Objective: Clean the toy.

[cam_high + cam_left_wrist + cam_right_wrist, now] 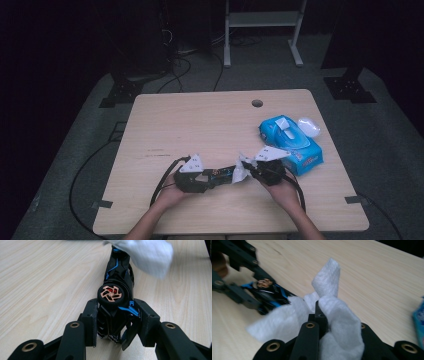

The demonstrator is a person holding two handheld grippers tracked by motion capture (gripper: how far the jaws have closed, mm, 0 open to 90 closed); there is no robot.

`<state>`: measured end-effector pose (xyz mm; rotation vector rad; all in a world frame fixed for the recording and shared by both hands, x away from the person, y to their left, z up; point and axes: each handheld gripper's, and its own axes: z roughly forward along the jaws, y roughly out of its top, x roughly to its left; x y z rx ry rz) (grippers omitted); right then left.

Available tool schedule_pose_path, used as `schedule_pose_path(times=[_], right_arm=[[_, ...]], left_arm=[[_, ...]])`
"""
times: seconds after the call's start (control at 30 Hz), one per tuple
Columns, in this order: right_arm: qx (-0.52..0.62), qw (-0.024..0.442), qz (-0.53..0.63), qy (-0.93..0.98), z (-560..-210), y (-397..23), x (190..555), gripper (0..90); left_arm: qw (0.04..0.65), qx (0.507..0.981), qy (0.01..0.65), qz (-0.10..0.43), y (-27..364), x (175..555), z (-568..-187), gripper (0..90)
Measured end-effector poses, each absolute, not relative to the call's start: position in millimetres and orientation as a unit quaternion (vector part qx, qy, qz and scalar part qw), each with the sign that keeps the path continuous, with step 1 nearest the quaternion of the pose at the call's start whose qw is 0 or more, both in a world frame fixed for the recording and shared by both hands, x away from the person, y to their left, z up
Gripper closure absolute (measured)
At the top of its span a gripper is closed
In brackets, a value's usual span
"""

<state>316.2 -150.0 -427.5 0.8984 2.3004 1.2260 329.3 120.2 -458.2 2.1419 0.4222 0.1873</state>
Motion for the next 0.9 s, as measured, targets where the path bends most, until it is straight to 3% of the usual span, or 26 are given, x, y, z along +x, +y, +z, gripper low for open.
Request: schedule_pose_path(times=[0.33, 0.53, 0.67, 0.9], right_arm=[[0.235, 0.146, 0.457, 0.845, -427.3, -73.2, 312.6, 81.7], [0.281, 0.169, 0.439, 0.837, -423.1, -115.9, 326.8, 81.7], [0.321, 0.160, 0.440, 0.823, -424.8, -149.8, 330.4, 81.6], [0.316, 0.160, 0.442, 0.824, -428.2, -155.0, 327.1, 81.7]], left_arm=[[0.456, 0.870, 0.167, 0.078, 121.9, 330.5, -458.4, 58.0], [0.450, 0.874, 0.162, 0.090, 124.8, 331.7, -457.0, 58.0], [0.453, 0.871, 0.170, 0.088, 125.7, 336.0, -457.9, 57.9], [0.484, 0.851, 0.194, 0.066, 130.4, 340.0, -446.0, 50.7]])
